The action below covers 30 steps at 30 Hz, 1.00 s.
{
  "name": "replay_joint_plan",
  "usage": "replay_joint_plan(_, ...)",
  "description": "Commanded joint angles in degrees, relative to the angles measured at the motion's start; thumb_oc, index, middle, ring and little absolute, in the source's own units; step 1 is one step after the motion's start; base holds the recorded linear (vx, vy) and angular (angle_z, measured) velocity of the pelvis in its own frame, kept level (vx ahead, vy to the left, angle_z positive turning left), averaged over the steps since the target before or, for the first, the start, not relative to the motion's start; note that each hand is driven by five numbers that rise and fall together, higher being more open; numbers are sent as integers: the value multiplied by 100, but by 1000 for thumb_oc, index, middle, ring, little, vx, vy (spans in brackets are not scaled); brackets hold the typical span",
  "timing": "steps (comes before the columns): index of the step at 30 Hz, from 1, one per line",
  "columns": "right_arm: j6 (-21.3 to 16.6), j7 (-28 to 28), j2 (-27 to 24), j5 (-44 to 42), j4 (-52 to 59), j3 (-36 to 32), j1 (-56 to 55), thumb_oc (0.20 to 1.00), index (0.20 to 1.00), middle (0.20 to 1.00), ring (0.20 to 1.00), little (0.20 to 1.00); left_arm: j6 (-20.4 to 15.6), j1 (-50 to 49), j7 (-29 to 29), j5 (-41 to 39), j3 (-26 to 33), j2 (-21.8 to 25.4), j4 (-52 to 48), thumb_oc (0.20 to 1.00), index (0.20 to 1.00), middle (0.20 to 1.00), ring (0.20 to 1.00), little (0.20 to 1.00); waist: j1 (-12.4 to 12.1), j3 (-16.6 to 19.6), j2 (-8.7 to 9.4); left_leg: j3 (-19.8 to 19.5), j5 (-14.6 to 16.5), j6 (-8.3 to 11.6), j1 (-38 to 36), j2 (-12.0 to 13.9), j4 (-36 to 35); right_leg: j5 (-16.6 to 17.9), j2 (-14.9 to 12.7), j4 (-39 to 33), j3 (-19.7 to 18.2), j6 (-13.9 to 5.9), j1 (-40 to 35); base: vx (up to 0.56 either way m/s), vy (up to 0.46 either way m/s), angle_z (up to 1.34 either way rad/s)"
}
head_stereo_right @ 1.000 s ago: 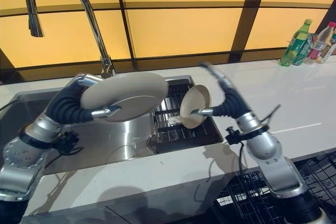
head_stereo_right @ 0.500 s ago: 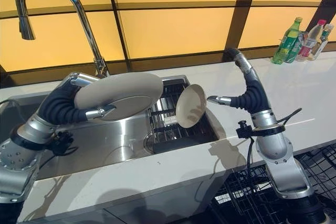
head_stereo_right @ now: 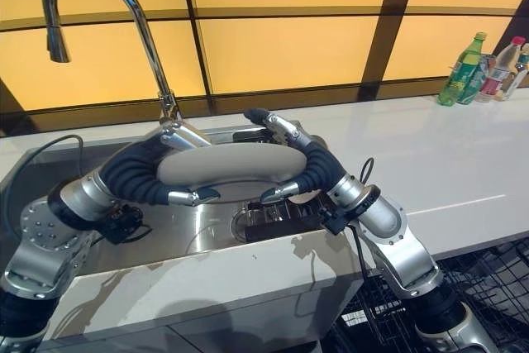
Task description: Pick up plates and place into dishwasher.
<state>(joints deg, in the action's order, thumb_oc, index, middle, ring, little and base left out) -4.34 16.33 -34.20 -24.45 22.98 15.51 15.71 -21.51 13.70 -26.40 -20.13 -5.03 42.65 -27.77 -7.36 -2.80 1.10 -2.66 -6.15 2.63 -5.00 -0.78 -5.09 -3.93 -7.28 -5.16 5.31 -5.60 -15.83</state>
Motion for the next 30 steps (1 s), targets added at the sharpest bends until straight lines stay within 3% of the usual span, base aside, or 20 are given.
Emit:
replay_joint_plan(1, -100, 196, 107, -163, 481, 240, 491, 1000, 1000, 1000, 1000, 1000, 21, 476, -167, -542, -319, -284, 45, 200, 200, 200, 200, 200, -102, 353, -66, -7, 991, -249, -442, -150, 70, 303, 158, 34, 433, 35, 627, 0, 0, 0)
replay_joint_plan(6, -95, 250, 200, -121, 451, 402, 590, 1000, 1000, 1000, 1000, 1000, 26, 507, -250, -580, -425, -402, 59, 200, 200, 200, 200, 200, -129, 349, -55, -28, 990, -255, -449, -159, 76, 310, 167, 23, 428, 49, 601, 0, 0, 0)
replay_joint_plan(10, 146, 502, 136, -91, 443, 466, 606, 1000, 1000, 1000, 1000, 1000, -38, 468, -189, -527, -388, -371, 90, 200, 200, 200, 200, 200, -132, 364, -55, -32, 979, -266, -448, -168, 73, 311, 176, 22, 411, 62, 597, 0, 0, 0)
replay_joint_plan(11, 159, 545, 120, -82, 450, 471, 597, 827, 827, 827, 827, 827, -39, 462, -181, -532, -376, -364, 92, 200, 200, 200, 200, 200, -132, 367, -55, -31, 979, -265, -446, -168, 75, 309, 174, 23, 412, 62, 597, 0, 0, 0)
replay_joint_plan(12, 171, 666, 61, -85, 460, 480, 557, 200, 200, 200, 200, 200, -42, 444, -157, -538, -351, -347, 86, 200, 200, 200, 200, 200, -134, 370, -54, -30, 972, -263, -442, -165, 76, 311, 171, 22, 419, 61, 596, 0, 0, 0)
replay_joint_plan(20, 111, 426, -7, -183, 540, 447, 516, 200, 200, 200, 200, 200, -122, 370, -94, -561, -308, -304, 44, 200, 200, 200, 200, 200, -157, 350, -41, -56, 958, -273, -444, -172, 87, 319, 190, 28, 432, 90, 572, 0, 0, 0)
replay_joint_plan(30, -4, -606, 334, -104, 577, -15, 267, 200, 200, 200, 200, 200, -161, 248, 58, -590, -120, -423, 36, 200, 200, 200, 200, 200, -95, 380, -101, 7, 934, -304, -386, -149, 95, 338, 217, 46, 372, 103, 647, -24, -7, 0)
